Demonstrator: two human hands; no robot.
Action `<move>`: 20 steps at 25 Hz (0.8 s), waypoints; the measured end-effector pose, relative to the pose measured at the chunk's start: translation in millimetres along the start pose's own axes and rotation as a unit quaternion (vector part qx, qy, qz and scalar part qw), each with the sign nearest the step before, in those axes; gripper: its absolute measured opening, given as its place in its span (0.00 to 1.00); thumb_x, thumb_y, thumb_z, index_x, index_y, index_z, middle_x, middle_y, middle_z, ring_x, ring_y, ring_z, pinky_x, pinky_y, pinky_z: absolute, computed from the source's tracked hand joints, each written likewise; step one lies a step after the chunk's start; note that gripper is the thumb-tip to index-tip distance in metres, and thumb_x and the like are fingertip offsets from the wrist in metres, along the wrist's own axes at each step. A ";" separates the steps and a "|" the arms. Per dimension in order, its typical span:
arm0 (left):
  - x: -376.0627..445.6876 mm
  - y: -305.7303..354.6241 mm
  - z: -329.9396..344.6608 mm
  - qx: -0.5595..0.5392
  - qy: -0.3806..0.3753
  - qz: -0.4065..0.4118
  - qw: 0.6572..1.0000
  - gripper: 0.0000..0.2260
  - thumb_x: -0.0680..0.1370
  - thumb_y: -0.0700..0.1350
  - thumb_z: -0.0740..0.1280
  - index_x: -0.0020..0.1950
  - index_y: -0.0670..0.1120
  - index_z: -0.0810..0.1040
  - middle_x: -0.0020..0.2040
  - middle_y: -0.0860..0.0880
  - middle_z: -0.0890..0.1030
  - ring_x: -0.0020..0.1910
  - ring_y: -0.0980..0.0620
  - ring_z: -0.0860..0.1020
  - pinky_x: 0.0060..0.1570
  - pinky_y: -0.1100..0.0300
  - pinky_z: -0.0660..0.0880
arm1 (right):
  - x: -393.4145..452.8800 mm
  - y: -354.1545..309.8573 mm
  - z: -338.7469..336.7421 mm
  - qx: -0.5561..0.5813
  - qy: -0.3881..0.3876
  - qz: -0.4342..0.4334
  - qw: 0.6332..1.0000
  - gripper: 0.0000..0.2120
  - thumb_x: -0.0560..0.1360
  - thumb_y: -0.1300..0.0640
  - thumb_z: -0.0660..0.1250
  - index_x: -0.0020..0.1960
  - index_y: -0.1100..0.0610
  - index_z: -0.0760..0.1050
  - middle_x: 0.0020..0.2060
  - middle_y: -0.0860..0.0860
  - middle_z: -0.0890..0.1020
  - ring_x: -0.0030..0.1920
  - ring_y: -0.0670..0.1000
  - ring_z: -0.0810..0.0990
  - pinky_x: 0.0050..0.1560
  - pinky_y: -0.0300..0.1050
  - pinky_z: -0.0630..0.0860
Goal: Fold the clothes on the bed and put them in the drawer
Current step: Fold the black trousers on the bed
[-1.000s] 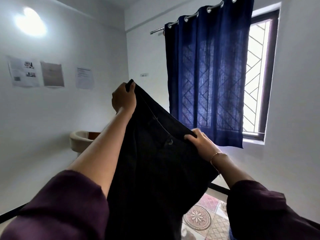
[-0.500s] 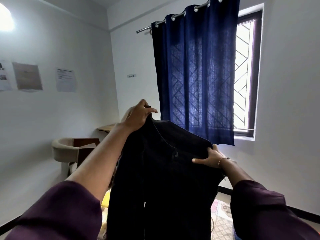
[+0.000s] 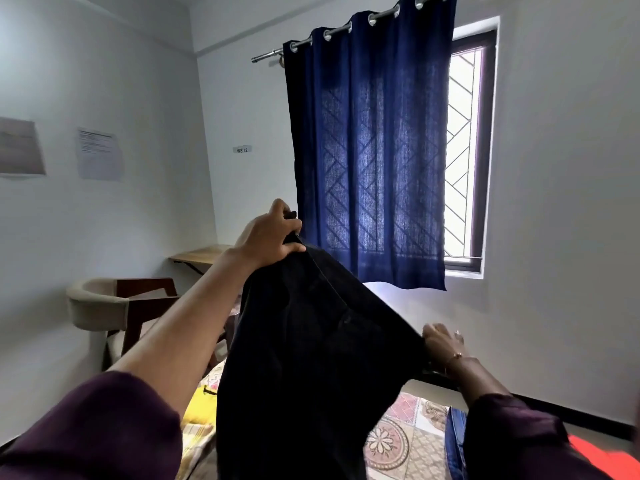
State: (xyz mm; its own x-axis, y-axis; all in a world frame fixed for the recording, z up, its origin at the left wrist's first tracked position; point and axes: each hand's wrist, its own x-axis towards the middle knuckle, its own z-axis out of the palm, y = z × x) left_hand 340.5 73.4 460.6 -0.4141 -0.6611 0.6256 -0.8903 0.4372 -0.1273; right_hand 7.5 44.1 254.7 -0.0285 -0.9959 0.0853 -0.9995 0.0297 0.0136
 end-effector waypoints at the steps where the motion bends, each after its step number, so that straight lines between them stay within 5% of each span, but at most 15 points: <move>1: 0.0 -1.2 -0.5 0.013 0.019 -0.014 1.000 0.17 0.74 0.53 0.70 0.55 0.43 0.77 0.64 0.44 0.67 0.51 0.42 0.77 0.53 0.53 0.72 | -1.7 1.4 11.3 -0.011 -0.018 -0.011 1.000 0.17 0.76 0.55 0.63 0.64 0.57 0.70 0.63 0.52 0.69 0.69 0.53 0.62 0.68 0.57 0.63; 3: 1.5 -4.5 -2.9 0.053 0.033 -0.041 0.997 0.17 0.75 0.55 0.68 0.56 0.44 0.77 0.64 0.46 0.70 0.52 0.43 0.77 0.52 0.52 0.72 | -1.8 3.9 23.6 -0.001 -0.015 -0.012 1.000 0.15 0.78 0.55 0.60 0.62 0.58 0.73 0.62 0.52 0.73 0.68 0.53 0.65 0.64 0.52 0.68; 6: 0.5 -12.6 -9.1 0.076 0.032 -0.130 0.988 0.16 0.76 0.54 0.66 0.54 0.43 0.77 0.56 0.44 0.78 0.53 0.42 0.77 0.51 0.54 0.70 | 6.9 2.1 5.1 0.181 0.072 0.064 0.979 0.13 0.77 0.57 0.57 0.52 0.64 0.75 0.56 0.63 0.78 0.59 0.60 0.75 0.54 0.47 0.71; 8: -8.3 -24.8 -12.1 0.010 0.049 -0.214 0.976 0.15 0.74 0.53 0.69 0.49 0.41 0.78 0.53 0.43 0.79 0.53 0.43 0.76 0.51 0.55 0.69 | 11.1 3.5 -18.2 0.293 0.146 0.100 0.939 0.15 0.78 0.59 0.58 0.35 0.64 0.72 0.47 0.68 0.79 0.48 0.62 0.76 0.45 0.48 0.67; 10: -23.9 -39.3 -11.5 -0.088 0.081 -0.242 0.963 0.14 0.70 0.51 0.74 0.42 0.41 0.78 0.56 0.45 0.78 0.55 0.45 0.75 0.51 0.58 0.68 | 15.1 9.2 -34.4 0.410 0.216 0.130 0.877 0.18 0.77 0.62 0.59 0.28 0.64 0.67 0.36 0.66 0.75 0.41 0.59 0.73 0.41 0.49 0.63; 13: -46.2 -44.3 -4.4 -0.201 0.071 -0.219 0.952 0.10 0.69 0.46 0.76 0.37 0.44 0.76 0.50 0.47 0.81 0.49 0.49 0.76 0.43 0.62 0.67 | 22.5 14.1 -42.3 0.536 0.245 0.189 0.785 0.14 0.75 0.62 0.59 0.33 0.67 0.71 0.35 0.60 0.72 0.39 0.56 0.70 0.43 0.51 0.67; 16: -56.1 -37.9 8.0 -0.194 0.061 -0.232 0.951 0.19 0.71 0.45 0.73 0.31 0.47 0.64 0.31 0.50 0.72 0.35 0.49 0.69 0.33 0.61 0.62 | 28.8 13.0 -49.8 0.543 0.246 0.201 0.777 0.12 0.77 0.63 0.57 0.36 0.66 0.71 0.37 0.61 0.73 0.40 0.57 0.69 0.42 0.49 0.63; 20: -61.3 -50.2 19.7 -0.129 0.043 -0.281 0.950 0.11 0.75 0.51 0.69 0.42 0.46 0.72 0.40 0.49 0.76 0.44 0.45 0.75 0.39 0.56 0.65 | 35.8 8.8 -78.7 0.506 0.235 0.156 0.815 0.12 0.79 0.61 0.57 0.51 0.69 0.74 0.49 0.64 0.78 0.49 0.60 0.74 0.48 0.46 0.66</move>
State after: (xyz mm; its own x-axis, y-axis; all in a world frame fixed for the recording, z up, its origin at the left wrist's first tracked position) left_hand 406.9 80.0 413.5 0.1397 -0.7874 0.6003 -0.8857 0.1718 0.4314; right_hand -1.0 15.5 336.3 -0.5118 -0.8038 0.3032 -0.4529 -0.0475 -0.8903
